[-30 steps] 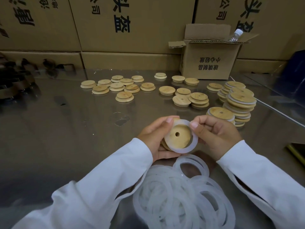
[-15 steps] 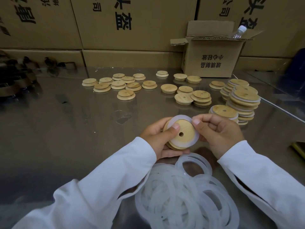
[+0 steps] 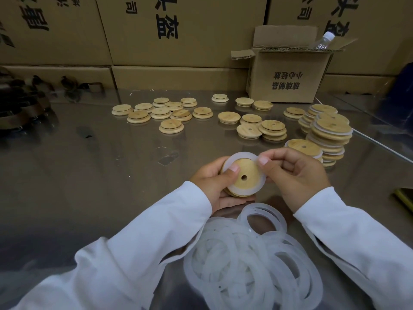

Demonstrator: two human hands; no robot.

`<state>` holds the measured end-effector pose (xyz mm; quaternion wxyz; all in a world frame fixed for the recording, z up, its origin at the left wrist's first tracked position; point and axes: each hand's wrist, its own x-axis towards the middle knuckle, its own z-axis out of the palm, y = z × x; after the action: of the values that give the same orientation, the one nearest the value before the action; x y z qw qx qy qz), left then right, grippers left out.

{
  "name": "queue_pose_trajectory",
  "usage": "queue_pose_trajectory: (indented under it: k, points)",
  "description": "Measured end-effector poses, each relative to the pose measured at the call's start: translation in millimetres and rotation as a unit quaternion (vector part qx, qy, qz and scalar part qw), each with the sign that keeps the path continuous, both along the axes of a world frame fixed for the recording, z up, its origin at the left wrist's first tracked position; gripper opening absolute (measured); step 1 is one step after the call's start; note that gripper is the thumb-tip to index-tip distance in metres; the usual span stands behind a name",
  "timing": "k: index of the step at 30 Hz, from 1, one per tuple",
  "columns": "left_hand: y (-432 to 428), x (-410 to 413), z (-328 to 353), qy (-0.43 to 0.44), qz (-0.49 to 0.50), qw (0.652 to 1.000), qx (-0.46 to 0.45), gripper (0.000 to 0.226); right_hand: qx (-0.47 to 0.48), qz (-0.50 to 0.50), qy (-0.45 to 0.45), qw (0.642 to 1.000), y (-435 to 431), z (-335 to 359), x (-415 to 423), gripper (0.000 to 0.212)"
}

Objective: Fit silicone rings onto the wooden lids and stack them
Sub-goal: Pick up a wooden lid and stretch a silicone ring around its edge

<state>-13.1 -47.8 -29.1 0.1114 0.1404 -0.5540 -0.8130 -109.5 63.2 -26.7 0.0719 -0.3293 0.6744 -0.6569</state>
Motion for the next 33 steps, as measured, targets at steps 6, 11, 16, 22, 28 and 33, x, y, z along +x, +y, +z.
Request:
queue_pose_trajectory:
  k: [6, 11, 16, 22, 28, 33]
  points:
    - [-0.7, -1.2, -0.9, -0.002, 0.009, 1.000, -0.021, 0.028, 0.012, -0.009, -0.006, 1.000, -0.5, 1.1, -1.0, 0.016]
    - [-0.2, -1.4, -3.0, 0.008, 0.007, 0.999, -0.045, 0.019, 0.028, -0.005, 0.002, 1.000, 0.1, 0.4, -1.0, 0.014]
    - [-0.5, -1.8, -5.1, 0.018, 0.005, 0.999, -0.043, 0.015, 0.030, -0.023, 0.021, 0.999, 1.5, 0.2, -1.0, 0.011]
    - [-1.3, -2.1, -6.5, 0.030, 0.002, 0.998, -0.052, 0.016, 0.024, -0.037, 0.032, 0.999, 1.2, 1.4, -1.0, 0.013]
    - [-0.3, -2.4, -5.0, 0.028, 0.010, 0.997, -0.069, 0.017, 0.018, -0.040, 0.041, 0.998, -0.2, 0.2, -1.5, 0.018]
    - [1.0, -1.2, -6.1, 0.029, 0.014, 0.995, -0.098, 0.017, 0.002, -0.036, 0.051, 0.998, 0.5, 1.8, 0.6, 0.014]
